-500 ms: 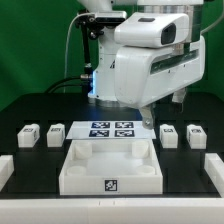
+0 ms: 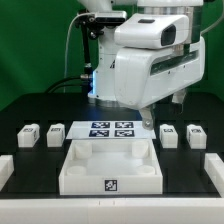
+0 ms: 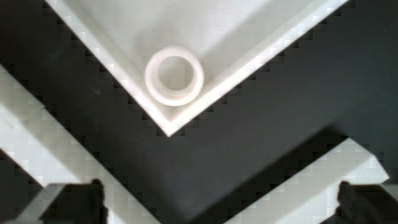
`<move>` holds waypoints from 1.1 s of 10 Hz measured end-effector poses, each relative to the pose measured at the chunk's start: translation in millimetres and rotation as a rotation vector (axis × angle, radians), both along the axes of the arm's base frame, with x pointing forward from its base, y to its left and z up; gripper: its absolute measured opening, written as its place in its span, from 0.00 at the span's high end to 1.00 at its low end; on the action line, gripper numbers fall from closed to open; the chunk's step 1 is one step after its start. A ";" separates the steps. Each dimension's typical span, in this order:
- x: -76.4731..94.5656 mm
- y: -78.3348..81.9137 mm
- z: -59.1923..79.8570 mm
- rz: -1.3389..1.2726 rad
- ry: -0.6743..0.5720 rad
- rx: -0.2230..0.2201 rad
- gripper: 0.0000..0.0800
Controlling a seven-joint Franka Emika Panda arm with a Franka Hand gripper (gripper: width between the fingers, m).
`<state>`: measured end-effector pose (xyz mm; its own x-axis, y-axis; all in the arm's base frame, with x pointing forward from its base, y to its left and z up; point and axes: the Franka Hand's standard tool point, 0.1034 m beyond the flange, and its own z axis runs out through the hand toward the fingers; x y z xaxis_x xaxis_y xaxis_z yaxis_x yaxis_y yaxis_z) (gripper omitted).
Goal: Assemble one leg
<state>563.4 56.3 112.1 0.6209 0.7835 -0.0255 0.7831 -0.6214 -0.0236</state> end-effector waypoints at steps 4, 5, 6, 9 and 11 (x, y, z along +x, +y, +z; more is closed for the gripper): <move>-0.3 0.0 -0.7 0.000 0.001 0.000 0.19; -0.4 0.0 -0.9 0.000 0.002 0.000 0.19; -0.4 0.0 -1.1 0.000 0.002 0.000 0.19; -1.0 0.3 -1.8 0.029 0.003 0.001 0.19; -34.4 3.8 -11.5 0.152 -0.015 0.006 0.19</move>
Offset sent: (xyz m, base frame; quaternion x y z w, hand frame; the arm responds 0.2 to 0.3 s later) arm 0.0000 0.0000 0.0000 0.0000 0.0000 0.0000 1.0000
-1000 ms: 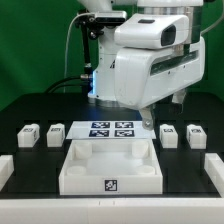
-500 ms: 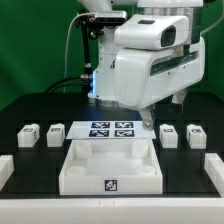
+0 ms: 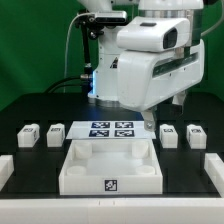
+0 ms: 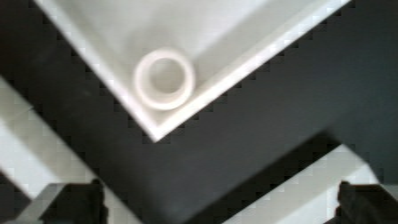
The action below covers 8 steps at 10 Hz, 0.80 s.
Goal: Assemble one leg
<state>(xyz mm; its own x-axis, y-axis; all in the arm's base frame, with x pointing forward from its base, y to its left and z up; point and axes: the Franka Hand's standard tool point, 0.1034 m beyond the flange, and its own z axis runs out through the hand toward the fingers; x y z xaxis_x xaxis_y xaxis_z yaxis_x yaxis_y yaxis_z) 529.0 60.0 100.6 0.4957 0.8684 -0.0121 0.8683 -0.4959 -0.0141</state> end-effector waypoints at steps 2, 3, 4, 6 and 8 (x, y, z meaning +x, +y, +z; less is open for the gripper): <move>-51.4 -16.5 -20.9 0.274 -0.009 0.009 0.19; -72.9 -31.2 -34.9 0.390 -0.015 0.015 0.19; -83.3 -44.6 -44.8 0.469 -0.004 0.021 0.19; -87.8 -66.4 -59.8 0.564 0.012 0.032 0.19; -93.6 -70.7 -76.5 0.547 0.021 0.043 0.19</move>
Offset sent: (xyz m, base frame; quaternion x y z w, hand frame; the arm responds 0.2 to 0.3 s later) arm -0.0430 -0.0322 -0.0385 -0.0026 0.0494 -0.2060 0.9773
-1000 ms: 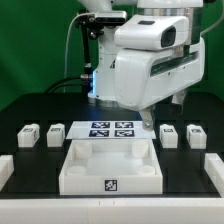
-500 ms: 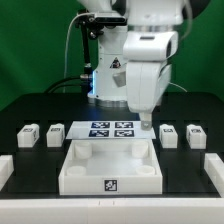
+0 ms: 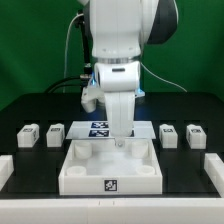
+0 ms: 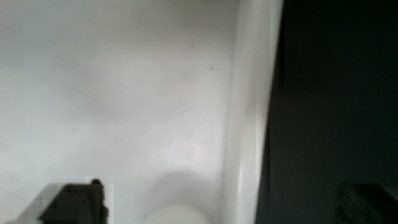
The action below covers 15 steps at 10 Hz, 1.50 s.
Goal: Assemble one leg
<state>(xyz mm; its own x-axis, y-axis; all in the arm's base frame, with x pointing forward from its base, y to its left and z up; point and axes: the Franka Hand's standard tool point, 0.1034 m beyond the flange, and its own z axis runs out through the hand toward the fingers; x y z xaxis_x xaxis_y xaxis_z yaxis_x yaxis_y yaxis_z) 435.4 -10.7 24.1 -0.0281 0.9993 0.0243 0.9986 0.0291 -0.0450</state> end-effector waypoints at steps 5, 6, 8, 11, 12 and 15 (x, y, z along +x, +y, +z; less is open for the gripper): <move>-5.5 -5.8 -16.8 -0.021 0.022 0.008 0.35; -5.7 -5.8 -17.1 -0.021 0.023 0.008 0.35; -6.1 -5.7 -17.5 -0.021 0.024 0.008 0.70; -3.4 -5.9 -16.4 -0.022 0.012 0.008 0.92; -3.0 -5.9 -16.3 -0.022 0.010 0.008 0.92; -1.8 -5.9 -15.9 -0.022 0.004 0.008 0.92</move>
Offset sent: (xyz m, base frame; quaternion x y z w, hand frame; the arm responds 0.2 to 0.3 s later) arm 0.0000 0.0000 0.0000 0.0000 0.0000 0.0000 1.0000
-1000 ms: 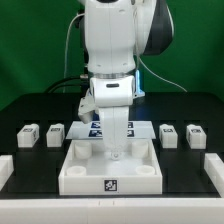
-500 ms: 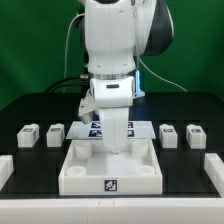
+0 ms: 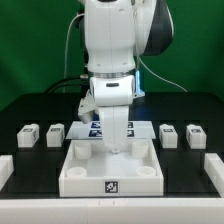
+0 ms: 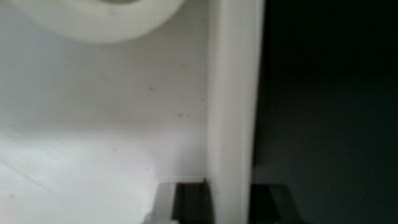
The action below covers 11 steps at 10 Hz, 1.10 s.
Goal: Assemble one leg
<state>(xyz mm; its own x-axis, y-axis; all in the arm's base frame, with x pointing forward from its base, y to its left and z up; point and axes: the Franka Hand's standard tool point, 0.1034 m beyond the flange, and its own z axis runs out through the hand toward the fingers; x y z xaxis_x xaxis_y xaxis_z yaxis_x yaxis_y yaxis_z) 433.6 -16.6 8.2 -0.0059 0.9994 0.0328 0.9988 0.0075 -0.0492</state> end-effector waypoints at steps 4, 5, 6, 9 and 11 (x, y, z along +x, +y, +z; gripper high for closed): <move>21.0 14.4 -0.6 0.022 -0.020 0.013 0.92; 33.3 30.5 -1.4 0.037 -0.032 0.027 0.92; 43.9 48.8 -1.5 0.012 -0.042 0.041 0.92; 55.7 88.9 -1.5 -0.032 -0.030 0.065 0.92; 54.9 90.5 -2.2 -0.064 -0.026 0.062 0.92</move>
Offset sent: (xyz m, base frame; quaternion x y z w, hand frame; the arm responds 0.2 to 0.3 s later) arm 0.0398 0.0373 -0.0045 -0.0019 0.0405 -0.0739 0.9964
